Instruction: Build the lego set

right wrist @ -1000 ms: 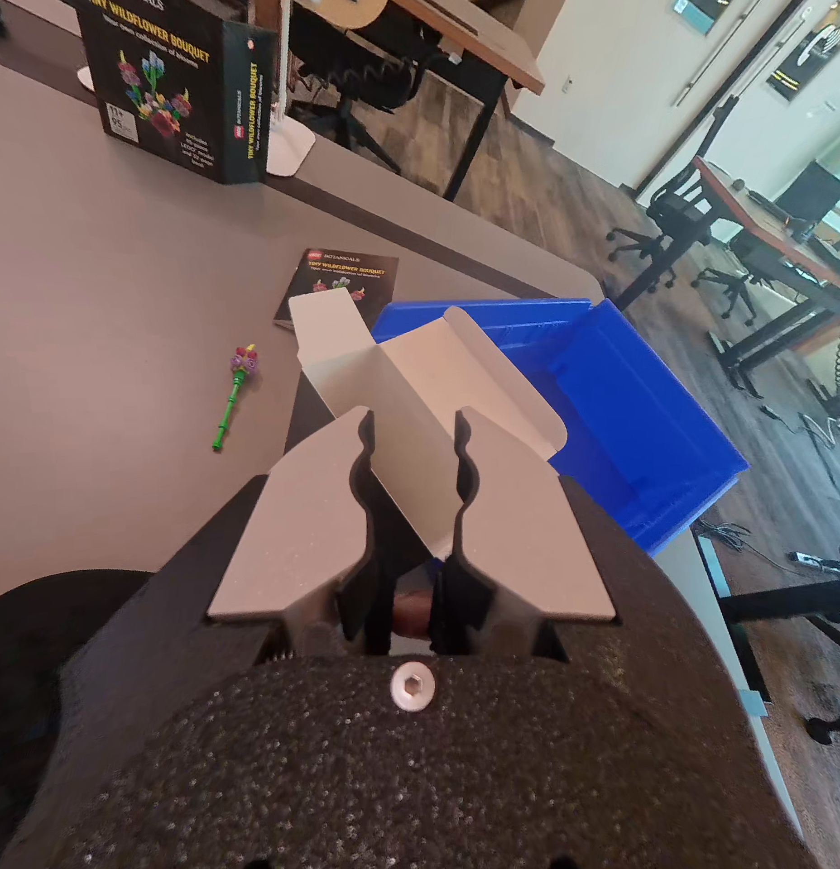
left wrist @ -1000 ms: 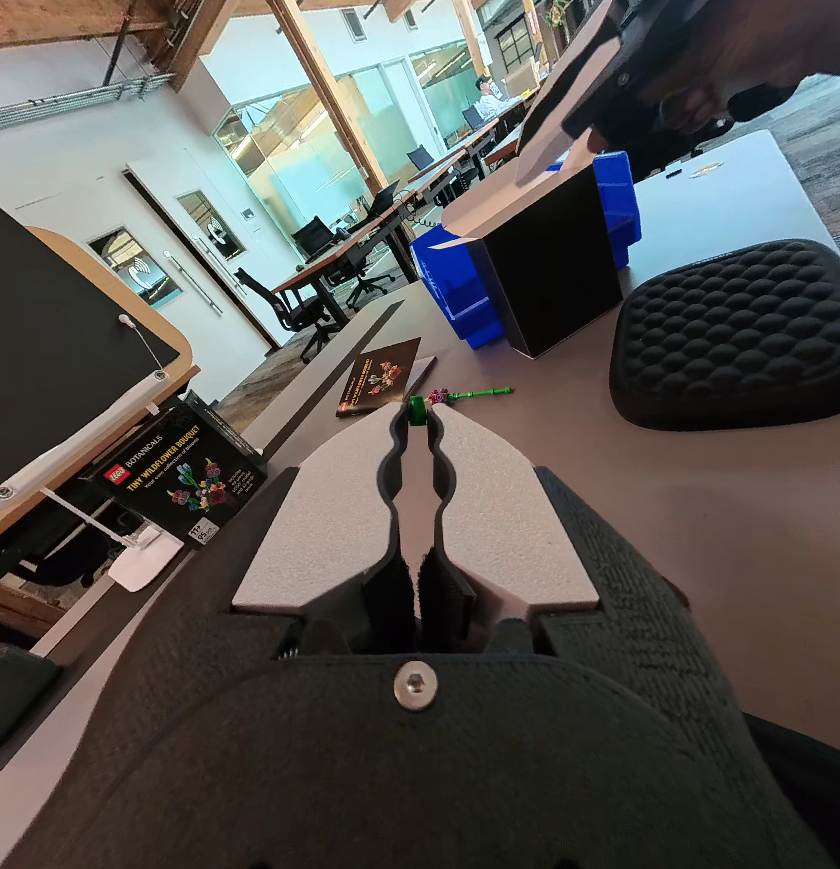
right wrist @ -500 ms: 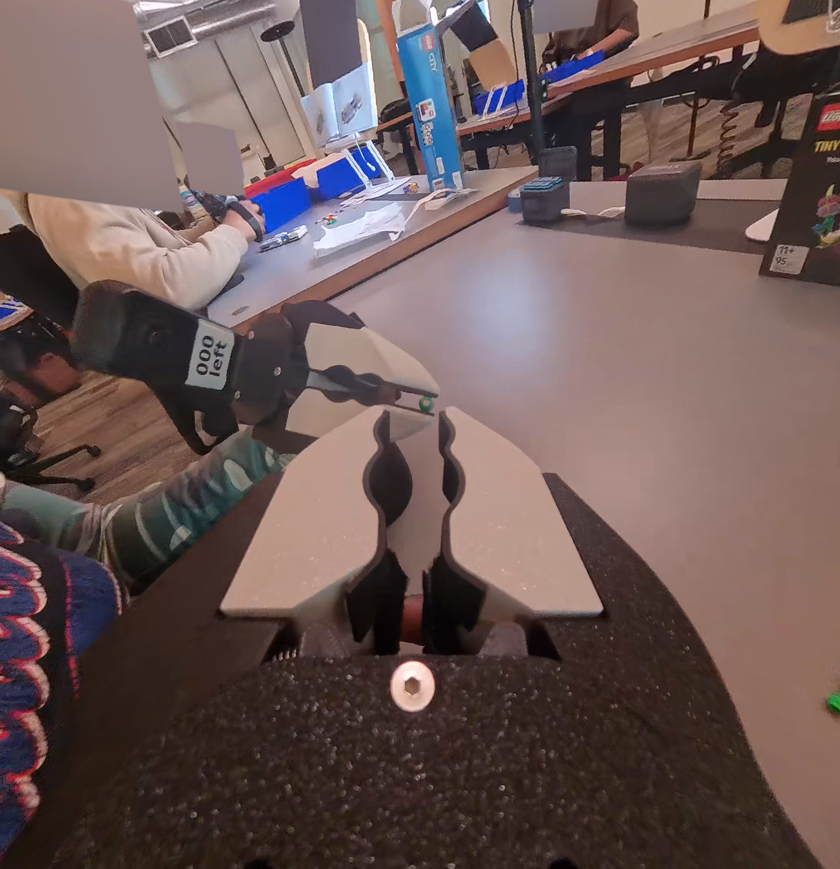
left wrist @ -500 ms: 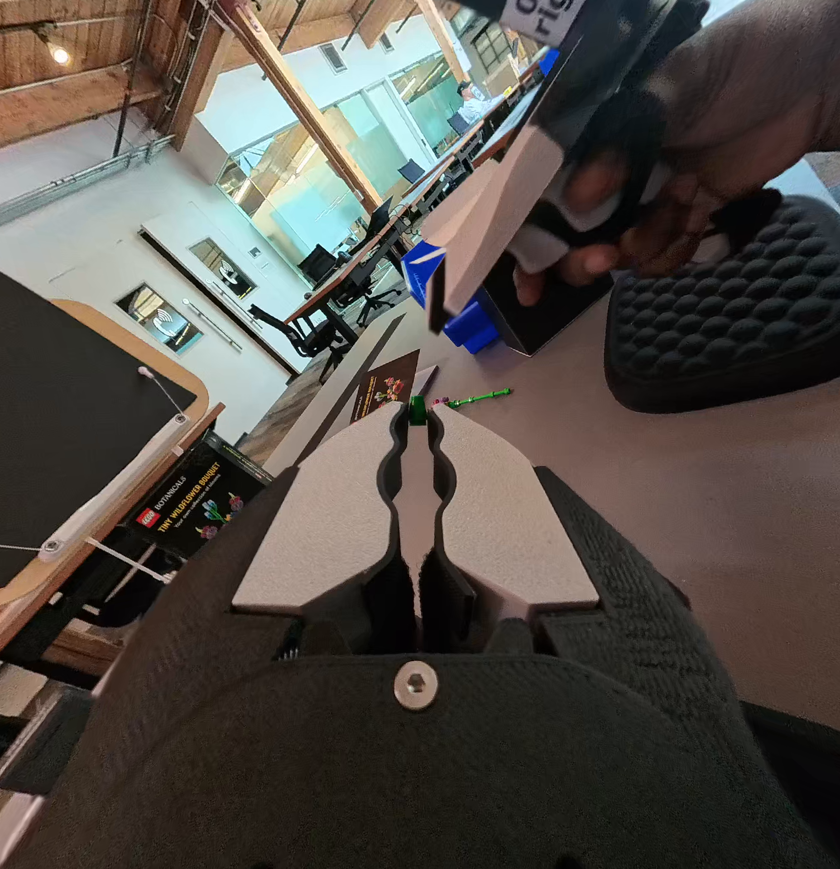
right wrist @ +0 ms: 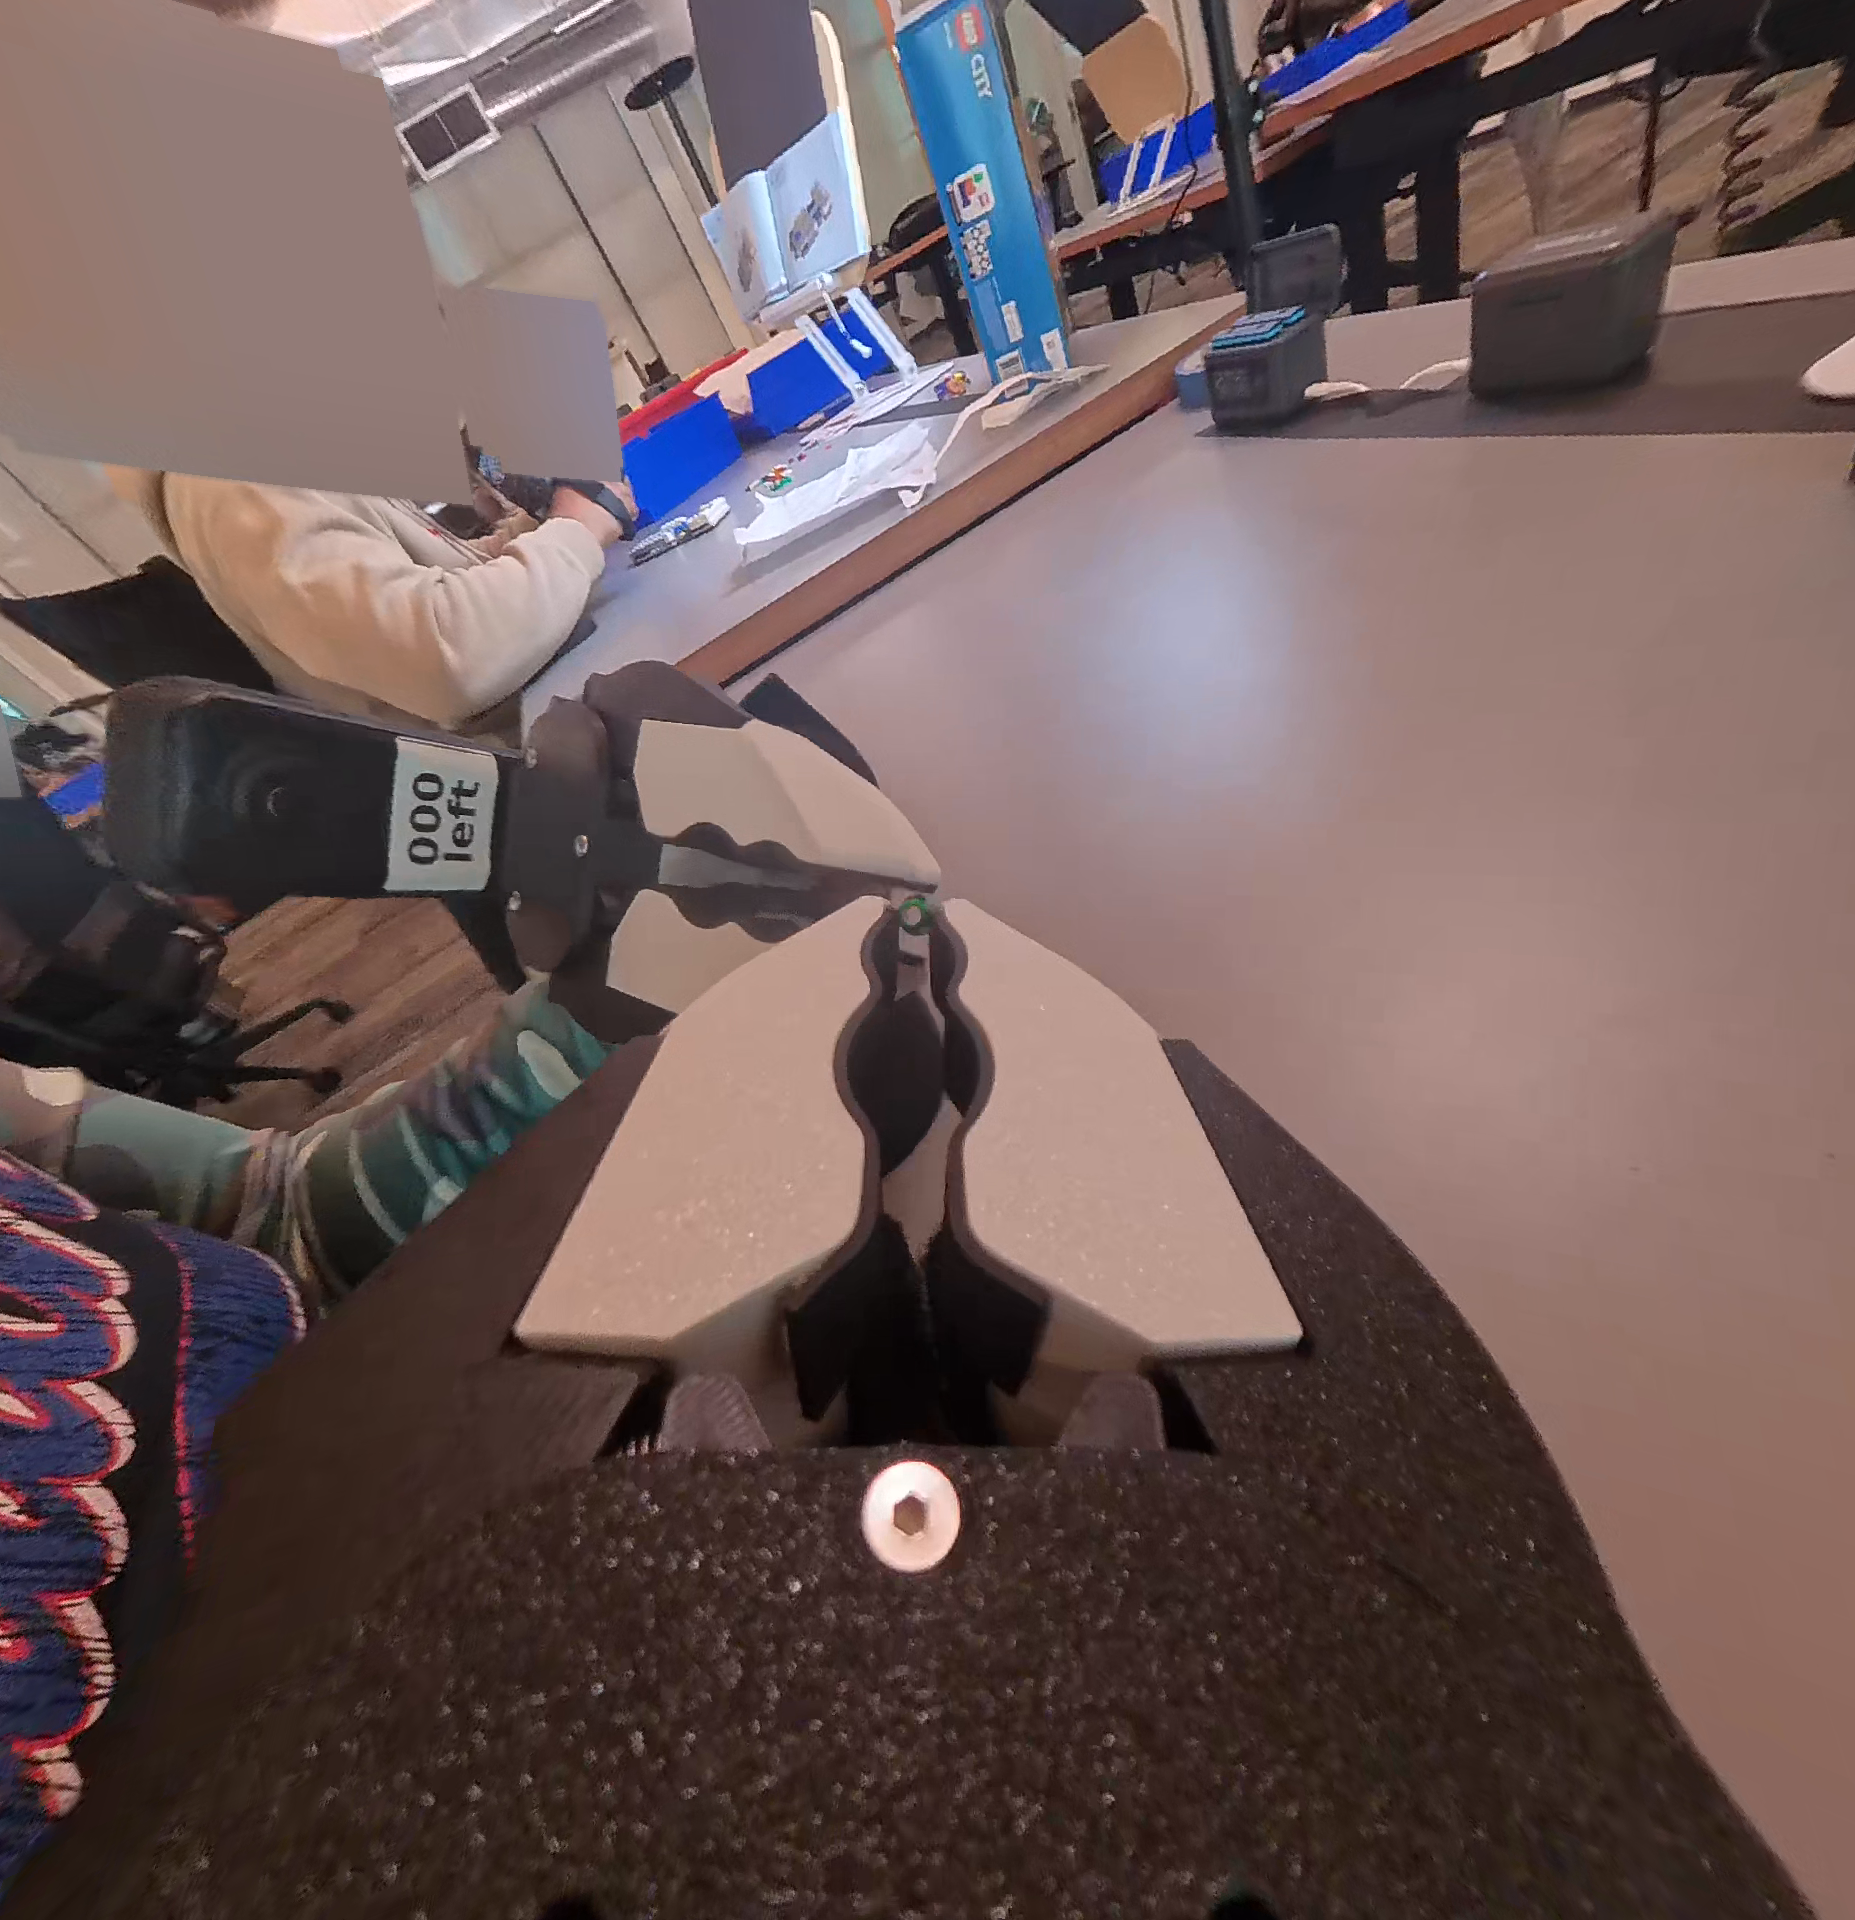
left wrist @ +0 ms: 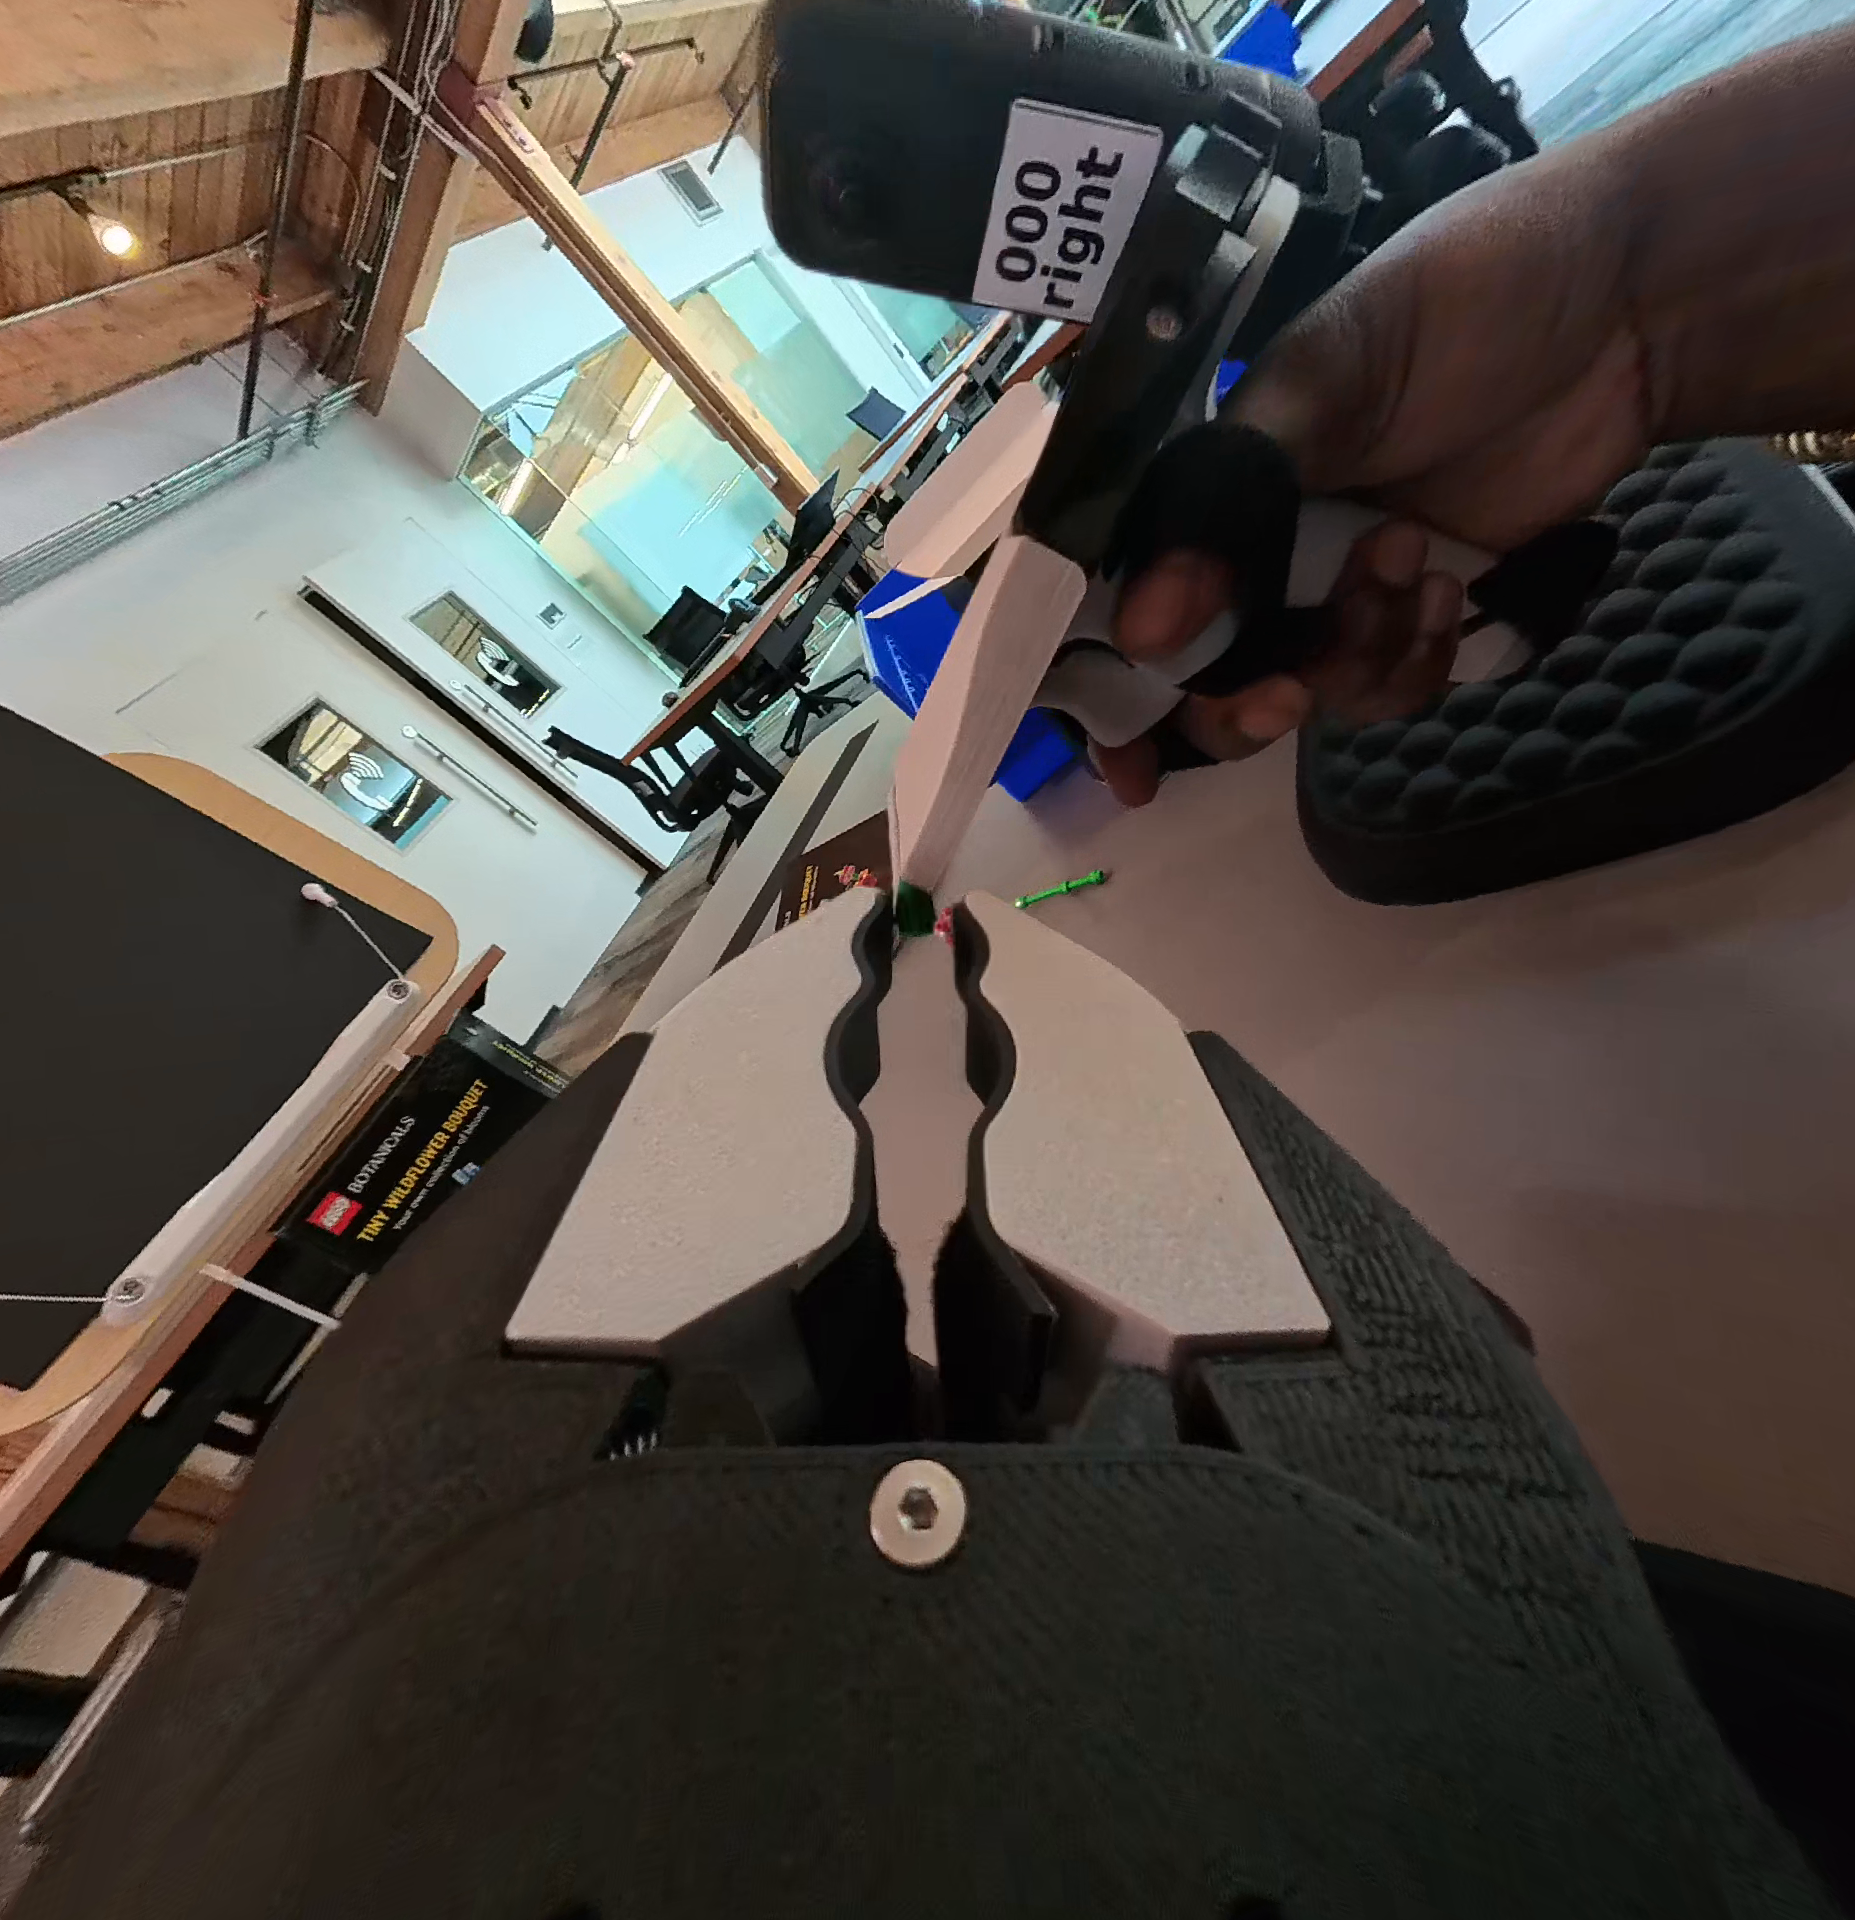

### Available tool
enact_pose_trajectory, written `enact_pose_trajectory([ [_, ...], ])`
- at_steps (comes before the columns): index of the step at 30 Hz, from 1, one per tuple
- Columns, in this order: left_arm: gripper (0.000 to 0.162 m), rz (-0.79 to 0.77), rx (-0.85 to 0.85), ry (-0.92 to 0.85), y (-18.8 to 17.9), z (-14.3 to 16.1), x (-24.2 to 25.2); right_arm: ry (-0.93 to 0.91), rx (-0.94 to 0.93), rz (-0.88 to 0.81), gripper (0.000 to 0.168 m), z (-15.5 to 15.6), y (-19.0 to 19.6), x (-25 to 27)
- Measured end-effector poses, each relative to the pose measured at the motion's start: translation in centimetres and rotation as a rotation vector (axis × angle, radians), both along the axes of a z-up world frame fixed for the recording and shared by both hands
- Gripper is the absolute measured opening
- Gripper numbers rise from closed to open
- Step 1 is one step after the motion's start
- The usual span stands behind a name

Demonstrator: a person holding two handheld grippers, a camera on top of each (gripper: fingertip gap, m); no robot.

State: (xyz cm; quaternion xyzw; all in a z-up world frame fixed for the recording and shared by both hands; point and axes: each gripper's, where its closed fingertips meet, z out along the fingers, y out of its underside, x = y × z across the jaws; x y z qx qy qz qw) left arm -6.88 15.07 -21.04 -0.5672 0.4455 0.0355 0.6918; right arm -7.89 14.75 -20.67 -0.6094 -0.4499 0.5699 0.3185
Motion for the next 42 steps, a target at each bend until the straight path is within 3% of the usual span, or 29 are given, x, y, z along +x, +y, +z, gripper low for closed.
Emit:
enact_pose_trajectory([
  [4, 0.027, 0.032, -0.12, -0.093, 1.0, -0.7, -0.7, -0.057, 0.201, -0.193, 0.005, 0.9, 3.1, 2.6],
  [8, 0.038, 0.121, -0.355, -0.234, 2.5, -2.9, -2.7, -0.257, 0.478, -0.625, 0.005, 2.9, 9.5, 10.8],
  [11, 0.039, 0.12, -0.396, -0.357, 2.8, -2.5, -3.3, -0.411, 0.569, -0.871, 0.006, 3.8, 12.9, 17.2],
  [13, 0.039, 0.099, -0.394, -0.428, 2.7, -1.8, -3.6, -0.463, 0.565, -0.937, 0.006, 3.7, 14.0, 19.3],
  [17, 0.038, 0.09, -0.388, -0.504, 2.6, -1.1, -4.1, -0.533, 0.554, -0.97, 0.012, 2.8, 15.1, 20.4],
  [22, 0.038, 0.098, -0.389, -0.457, 2.6, -1.5, -3.9, -0.511, 0.56, -0.981, 0.02, 3.1, 15.1, 20.1],
  [26, 0.038, 0.102, -0.387, -0.408, 2.6, -1.9, -3.5, -0.341, 0.58, -0.795, 0.018, 3.9, 12.3, 14.8],
  [29, 0.038, 0.107, -0.385, -0.387, 2.7, -2.1, -3.5, -0.478, 0.498, -0.628, 0.018, -0.8, 11.1, 11.1],
  [33, 0.037, 0.103, -0.375, -0.356, 2.6, -2.2, -3.3, -0.676, 0.338, -0.569, 0.021, -8.0, 12.4, 9.7],
  [42, 0.036, 0.1, -0.369, -0.211, 2.5, -3.5, -2.3, -0.85, 0.26, -0.586, 0.019, -12.0, 14.7, 9.2],
])
